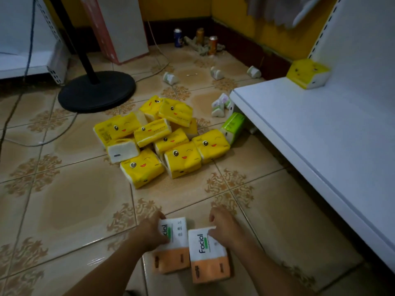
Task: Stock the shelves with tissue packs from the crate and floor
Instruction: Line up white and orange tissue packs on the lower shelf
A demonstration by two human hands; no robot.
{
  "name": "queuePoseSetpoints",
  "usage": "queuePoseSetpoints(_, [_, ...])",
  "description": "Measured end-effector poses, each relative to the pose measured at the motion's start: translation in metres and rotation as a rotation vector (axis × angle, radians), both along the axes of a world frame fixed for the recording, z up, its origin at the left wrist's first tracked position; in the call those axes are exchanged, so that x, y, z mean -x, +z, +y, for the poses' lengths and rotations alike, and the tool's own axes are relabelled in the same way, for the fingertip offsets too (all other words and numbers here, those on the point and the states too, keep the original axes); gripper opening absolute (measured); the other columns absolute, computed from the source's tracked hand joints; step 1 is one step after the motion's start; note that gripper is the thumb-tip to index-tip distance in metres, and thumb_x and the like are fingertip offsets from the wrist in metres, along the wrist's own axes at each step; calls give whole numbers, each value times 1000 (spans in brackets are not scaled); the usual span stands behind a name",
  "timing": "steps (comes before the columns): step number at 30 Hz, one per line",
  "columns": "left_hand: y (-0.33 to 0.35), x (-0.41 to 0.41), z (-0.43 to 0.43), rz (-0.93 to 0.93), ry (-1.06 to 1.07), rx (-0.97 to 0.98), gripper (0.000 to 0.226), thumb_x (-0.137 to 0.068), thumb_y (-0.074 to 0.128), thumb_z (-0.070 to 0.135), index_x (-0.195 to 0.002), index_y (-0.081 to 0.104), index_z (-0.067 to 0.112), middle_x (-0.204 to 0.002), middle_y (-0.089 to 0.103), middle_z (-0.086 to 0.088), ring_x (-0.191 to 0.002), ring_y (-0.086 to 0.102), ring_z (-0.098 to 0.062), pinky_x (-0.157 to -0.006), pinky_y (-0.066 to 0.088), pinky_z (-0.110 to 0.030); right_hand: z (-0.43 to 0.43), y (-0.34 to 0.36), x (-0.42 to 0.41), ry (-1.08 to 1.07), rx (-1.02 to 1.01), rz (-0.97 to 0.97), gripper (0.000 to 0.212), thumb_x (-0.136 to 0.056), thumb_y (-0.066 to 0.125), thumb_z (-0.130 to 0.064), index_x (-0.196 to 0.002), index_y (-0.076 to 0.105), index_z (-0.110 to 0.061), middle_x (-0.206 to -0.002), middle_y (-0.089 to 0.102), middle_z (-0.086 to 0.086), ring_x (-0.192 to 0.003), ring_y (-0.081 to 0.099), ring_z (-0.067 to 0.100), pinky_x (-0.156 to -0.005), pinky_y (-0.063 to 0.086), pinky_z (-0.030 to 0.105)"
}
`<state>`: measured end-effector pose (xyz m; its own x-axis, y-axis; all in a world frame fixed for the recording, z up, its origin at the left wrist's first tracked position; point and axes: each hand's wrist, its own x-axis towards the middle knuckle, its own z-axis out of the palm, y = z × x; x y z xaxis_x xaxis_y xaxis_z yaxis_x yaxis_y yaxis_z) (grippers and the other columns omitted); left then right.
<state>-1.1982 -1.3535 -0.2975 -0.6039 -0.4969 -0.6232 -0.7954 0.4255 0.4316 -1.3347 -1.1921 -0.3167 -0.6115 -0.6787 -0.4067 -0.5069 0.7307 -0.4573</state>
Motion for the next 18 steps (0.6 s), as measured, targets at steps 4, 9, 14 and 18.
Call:
queuePoseSetpoints(4, [4,23,25,30,-114,14,44,-80,69,16,-119,48,18,-120,57,-8,-101,57,-19,-81,49,-25,44,-2,12,-151,-122,-42,27,-89,55,-17,-116,54,-13,-126,56,9,-114,55,24,-88,46,28])
queuePoseSetpoints(9, [5,45,50,14,-103,-21,29,-88,61,17,-113,47,12,-110,52,-13,-92,58,-25,-66,56,-30,102,-3,29,-528,-192,13,23,-93,51,-17,-112,57,-5,-123,59,12,-111,58,26,-85,48,29])
queuePoseSetpoints(14, [5,69,81,-88,-429,195,68,-84,58,51,-139,31,21,-137,40,-9,-122,44,-23,-99,42,-35,138,13,44,-858,-53,71,20,-94,45,-10,-109,56,-2,-114,61,16,-100,62,27,-75,52,31])
queuePoseSetpoints(18, [19,103,119,165,-535,13,96,-75,71,46,-146,12,22,-148,29,-9,-133,33,-23,-106,34,-31,142,34,53,-974,195,25,12,-96,45,-8,-102,53,-2,-111,64,16,-95,65,26,-54,49,18])
